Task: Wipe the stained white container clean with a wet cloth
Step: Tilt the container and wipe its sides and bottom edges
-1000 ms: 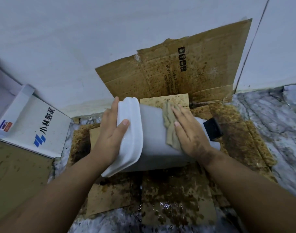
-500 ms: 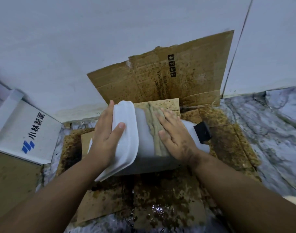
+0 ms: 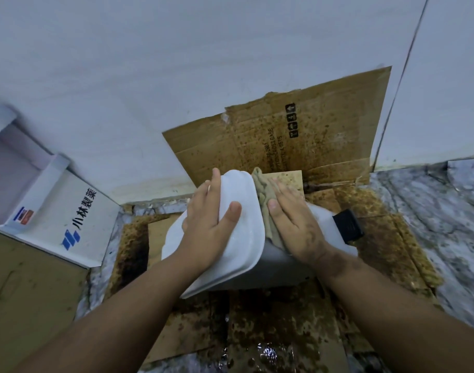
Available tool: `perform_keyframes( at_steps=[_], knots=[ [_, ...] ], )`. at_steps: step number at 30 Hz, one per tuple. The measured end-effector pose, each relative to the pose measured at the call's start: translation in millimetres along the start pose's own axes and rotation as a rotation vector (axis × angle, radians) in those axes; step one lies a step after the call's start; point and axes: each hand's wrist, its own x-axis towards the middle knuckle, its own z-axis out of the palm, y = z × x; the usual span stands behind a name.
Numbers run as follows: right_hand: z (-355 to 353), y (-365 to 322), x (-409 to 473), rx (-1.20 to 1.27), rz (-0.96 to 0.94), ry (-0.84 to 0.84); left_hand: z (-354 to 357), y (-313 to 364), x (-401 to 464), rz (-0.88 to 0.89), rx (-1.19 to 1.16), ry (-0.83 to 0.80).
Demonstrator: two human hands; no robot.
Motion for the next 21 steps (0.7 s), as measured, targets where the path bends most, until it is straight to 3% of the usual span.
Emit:
perform_keyframes(
  at_steps=[3, 6, 10, 15, 17, 21],
  knots=[
    [-16.7, 5.1, 3.0, 0.164, 0.066, 0.03, -9.3, -5.8, 17.1, -0.074, -0.068, -0.031],
    [-38.9, 18.2, -6.7, 0.329, 0.219, 0.107, 1.1, -5.0, 2.8, 0.126, 0.133, -0.117],
    [-43.5, 9.6, -16.4, 0.602, 0.347, 0.166, 11.7, -6.1, -4.5, 0.143, 0.105, -0.069],
    [-37.1, -36.4, -25.2, 1.156, 0.277, 0.002, 4.1, -24.8, 10.3, 0.069, 0.007, -0.059],
    [-24.0, -53.9, -31.0, 1.019, 0.191, -0.004, 4.1, -22.6, 13.3, 0.067, -0.011, -0.07],
    [-4.5, -57.5, -23.4, 0.373, 0.059, 0.122, 7.3, -14.3, 15.6, 0.075, -0.004, -0.089]
  ],
)
